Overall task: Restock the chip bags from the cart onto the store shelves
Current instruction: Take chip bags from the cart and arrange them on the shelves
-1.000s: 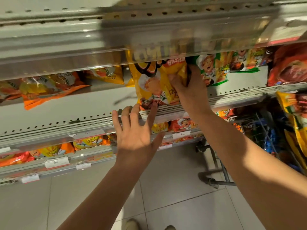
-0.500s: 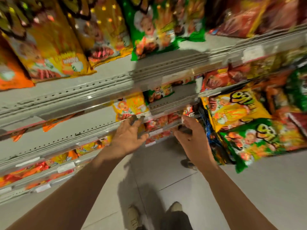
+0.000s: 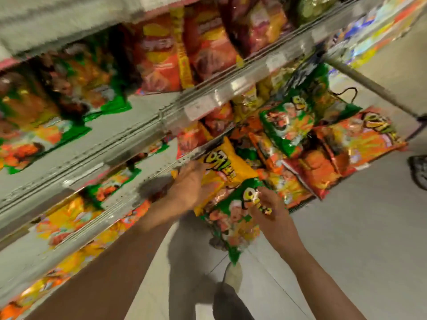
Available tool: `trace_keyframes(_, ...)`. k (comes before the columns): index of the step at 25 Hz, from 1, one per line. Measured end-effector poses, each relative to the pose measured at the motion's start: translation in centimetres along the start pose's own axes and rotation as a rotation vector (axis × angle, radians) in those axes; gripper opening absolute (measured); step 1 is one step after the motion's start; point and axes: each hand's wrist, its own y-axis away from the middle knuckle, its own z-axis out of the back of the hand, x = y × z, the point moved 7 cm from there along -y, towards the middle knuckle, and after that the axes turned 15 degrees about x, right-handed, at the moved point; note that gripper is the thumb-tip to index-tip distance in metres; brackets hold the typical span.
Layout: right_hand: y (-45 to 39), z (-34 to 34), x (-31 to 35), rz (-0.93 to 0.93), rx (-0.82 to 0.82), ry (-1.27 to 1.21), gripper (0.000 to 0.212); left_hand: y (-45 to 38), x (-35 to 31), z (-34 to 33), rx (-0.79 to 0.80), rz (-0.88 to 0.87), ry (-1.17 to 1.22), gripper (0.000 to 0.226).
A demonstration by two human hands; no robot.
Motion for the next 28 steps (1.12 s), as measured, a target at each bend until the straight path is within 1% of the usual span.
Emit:
trace_keyframes(1, -0.3, 1.3, -1.0, -0.036, 0.009, -0.023, 0.039, -1.3, -0.5, -0.5, 0.018, 0.027, 0.012, 0.061)
trace_keyframes(3, -0.7, 3.5, -3.5, -0.144, 0.024, -0.107, 0.044, -3.7, -0.7, -1.2, 0.061, 0.073, 0.024, 0.065)
trace_keyframes(6, -0.4, 4.1, -7.8, -0.378, 0.049, -0.294, 0.047, -6.7, 0.7, -1.2, 0.105, 0.195, -0.003, 0.068)
trace_keyframes(7, -0.1, 3.4, -9.1, -0.447, 0.073, -0.351, 0.047, -7.6, 1.2, -1.0, 0.124, 0.207, -0.017, 0.070)
trace_keyframes(9, 0.4, 1.6, -11.0, -0.536, 0.118, -0.440, 0.047, -9.3, 1.7, -1.1, 0.180, 0.149, -0.018, 0.074)
trace_keyframes(11, 0.5, -0.2, -11.8, -0.548, 0.132, -0.532, 0.046, -10.1, 2.6, -1.1, 0.189, 0.105, 0.018, 0.087)
trace_keyframes(13, 0.4, -1.4, -12.0, -0.550, 0.120, -0.610, 0.047, -10.7, 3.8, -1.0, 0.201, 0.091, 0.142, 0.102)
trace_keyframes(16, -0.1, -2.2, -12.4, -0.577, 0.054, -0.711, 0.046, -11.6, 5.7, -1.4, 0.281, 0.170, 0.304, 0.109)
trace_keyframes(18, -0.5, -2.7, -12.5, -0.584, 0.011, -0.725, 0.044, -12.2, 6.5, -1.4, 0.341, 0.204, 0.321, 0.109)
trace_keyframes(21, -1.6, -4.2, -11.7, -0.549, -0.067, -0.723, 0.039, -12.8, 7.1, -1.4, 0.427, 0.213, 0.272, 0.103)
trace_keyframes(24, -2.6, -6.0, -11.3, -0.548, -0.144, -0.752, 0.050, -12.9, 7.7, -0.9, 0.506, 0.239, 0.225, 0.090)
trace_keyframes(26, -2.7, -6.2, -11.6, -0.573, -0.211, -0.800, 0.055, -12.9, 8.1, -0.7, 0.509, 0.225, 0.277, 0.084)
trace_keyframes(28, -2.8, -5.9, -11.7, -0.566, -0.242, -0.832, 0.055, -12.8, 8.5, -0.4, 0.493, 0.185, 0.341, 0.076)
